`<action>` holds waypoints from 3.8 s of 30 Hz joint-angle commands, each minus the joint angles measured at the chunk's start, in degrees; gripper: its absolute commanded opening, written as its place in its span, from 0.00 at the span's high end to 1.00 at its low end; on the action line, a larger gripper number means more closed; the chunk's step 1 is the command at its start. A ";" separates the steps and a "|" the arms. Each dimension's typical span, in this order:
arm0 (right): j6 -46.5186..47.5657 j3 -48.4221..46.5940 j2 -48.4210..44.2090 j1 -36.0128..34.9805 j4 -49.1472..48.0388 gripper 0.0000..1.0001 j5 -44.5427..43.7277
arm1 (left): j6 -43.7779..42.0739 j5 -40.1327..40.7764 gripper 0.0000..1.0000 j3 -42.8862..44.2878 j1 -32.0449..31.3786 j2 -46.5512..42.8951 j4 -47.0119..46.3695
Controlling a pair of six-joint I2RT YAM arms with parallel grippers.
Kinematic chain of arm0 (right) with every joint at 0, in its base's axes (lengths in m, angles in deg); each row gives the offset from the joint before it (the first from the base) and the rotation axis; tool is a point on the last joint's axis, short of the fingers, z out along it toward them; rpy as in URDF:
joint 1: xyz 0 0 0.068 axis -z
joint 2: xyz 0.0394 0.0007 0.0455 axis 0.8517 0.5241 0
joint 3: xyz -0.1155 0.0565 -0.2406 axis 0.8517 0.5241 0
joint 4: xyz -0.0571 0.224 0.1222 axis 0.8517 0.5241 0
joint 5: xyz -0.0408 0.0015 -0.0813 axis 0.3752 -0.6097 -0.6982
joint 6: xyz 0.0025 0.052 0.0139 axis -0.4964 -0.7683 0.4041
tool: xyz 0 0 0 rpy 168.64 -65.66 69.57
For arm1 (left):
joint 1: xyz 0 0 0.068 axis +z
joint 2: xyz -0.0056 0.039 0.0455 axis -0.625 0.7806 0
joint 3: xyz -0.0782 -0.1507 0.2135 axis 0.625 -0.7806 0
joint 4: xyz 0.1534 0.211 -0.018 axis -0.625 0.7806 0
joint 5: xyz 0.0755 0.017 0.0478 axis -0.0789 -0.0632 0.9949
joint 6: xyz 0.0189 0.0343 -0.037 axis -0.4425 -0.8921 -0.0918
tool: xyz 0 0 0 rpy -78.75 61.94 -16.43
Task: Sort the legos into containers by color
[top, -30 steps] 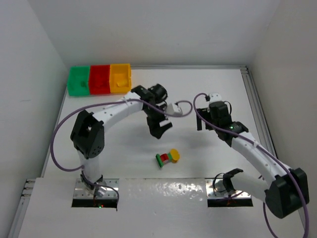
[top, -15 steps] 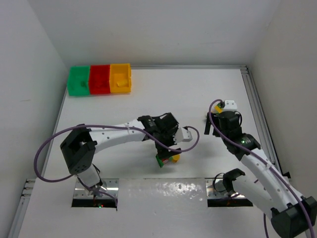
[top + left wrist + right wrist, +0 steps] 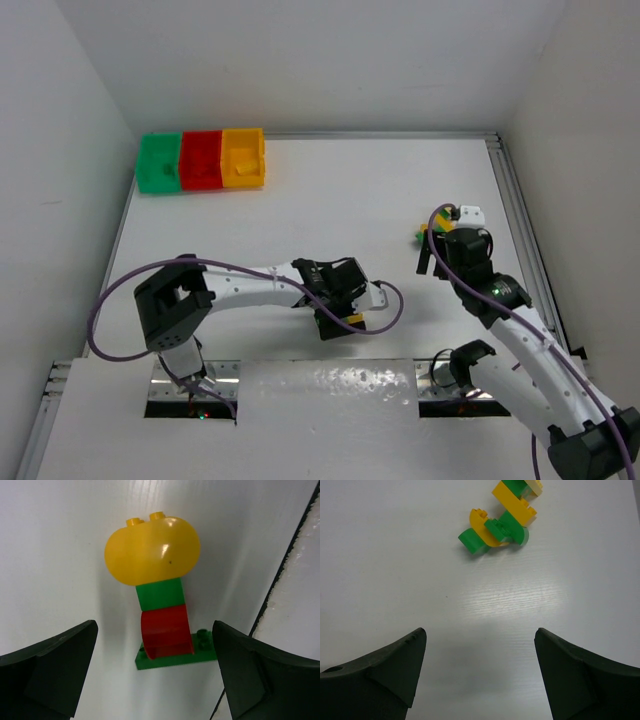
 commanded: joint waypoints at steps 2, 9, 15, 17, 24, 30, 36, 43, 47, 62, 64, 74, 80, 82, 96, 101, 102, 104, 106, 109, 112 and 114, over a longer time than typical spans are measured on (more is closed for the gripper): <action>-1.13 -1.49 -1.10 -0.06 -0.21 0.13 -0.80 | 0.81 2.13 0.06 -1.59 -0.46 1.53 -3.98; -2.19 -0.88 -1.54 -0.15 0.50 0.14 0.26 | 1.42 1.78 0.33 -0.98 -0.46 1.53 -5.83; -2.28 -0.52 -3.03 -0.06 0.94 0.15 -0.36 | 0.11 1.07 0.77 -2.03 -0.46 1.71 -5.13; -2.19 -0.35 -3.47 -0.15 0.33 0.15 0.95 | -0.07 2.30 0.99 -1.33 -0.37 1.36 -4.78; -3.95 -5.95 7.67 0.11 2.52 0.16 15.42 | -0.51 6.51 1.00 3.50 6.98 -4.07 -3.64; -3.51 -20.01 22.79 1.17 -6.08 0.12 29.94 | -9.36 15.12 1.00 3.95 12.55 -14.87 -7.91; -4.39 -24.25 33.16 1.34 -25.23 0.13 51.46 | -16.51 7.95 1.00 -0.72 15.87 -22.82 -16.73; -5.35 -26.53 36.68 4.76 -34.57 0.12 63.43 | -10.79 7.14 1.00 1.58 19.67 -21.14 -20.15; -6.06 -29.00 39.32 6.79 -34.66 0.14 67.93 | -11.23 8.10 1.00 0.61 19.84 -21.23 -22.00; -14.17 -25.83 45.30 4.69 -49.44 0.23 76.99 | -8.51 3.18 1.00 3.07 20.46 -20.18 -24.46; -13.71 -25.66 45.22 4.60 -48.54 0.25 76.98 | -8.25 3.01 1.00 3.42 20.46 -20.27 -24.46; -15.11 -23.38 44.43 4.60 -50.83 1.00 78.04 | -8.41 4.15 1.00 2.11 20.46 -20.53 -23.24; -10.64 -22.58 41.88 7.31 -44.53 1.00 71.02 | -6.06 4.50 1.00 -2.03 21.95 -20.53 -18.50; -9.31 -22.58 41.00 9.33 -42.49 1.00 67.41 | -5.00 2.49 1.00 -2.47 23.35 -20.53 -16.21; -10.28 -23.38 41.18 11.36 -41.25 1.00 64.77 | 0.27 -6.04 1.00 -2.21 23.62 -11.85 -9.27; -6.94 -22.94 39.42 11.28 -36.25 1.00 60.64 | 3.88 -11.57 1.00 2.27 25.03 -6.56 -6.18; -6.24 -22.67 38.89 11.28 -35.54 1.00 60.55 | 3.88 -11.76 1.00 2.54 25.03 -6.03 -6.53; -5.97 -22.24 38.37 11.19 -34.14 1.00 58.98 | 4.41 -11.50 1.00 3.15 25.03 -4.63 -6.80; -5.62 -21.44 37.57 11.28 -33.26 1.00 57.39 | 4.33 -12.10 1.00 4.12 25.03 -2.96 -5.05; -4.92 -21.09 36.34 11.28 -31.76 1.00 53.70 | 3.19 -12.37 1.00 4.04 25.03 0.12 -4.08; -4.13 -21.88 36.16 11.28 -31.06 1.00 54.13 | 2.83 -9.66 0.99 3.33 25.03 2.06 -4.86; -4.04 -22.32 36.25 11.28 -30.97 1.00 54.83 | 1.78 -8.16 0.96 3.86 25.03 3.29 -5.39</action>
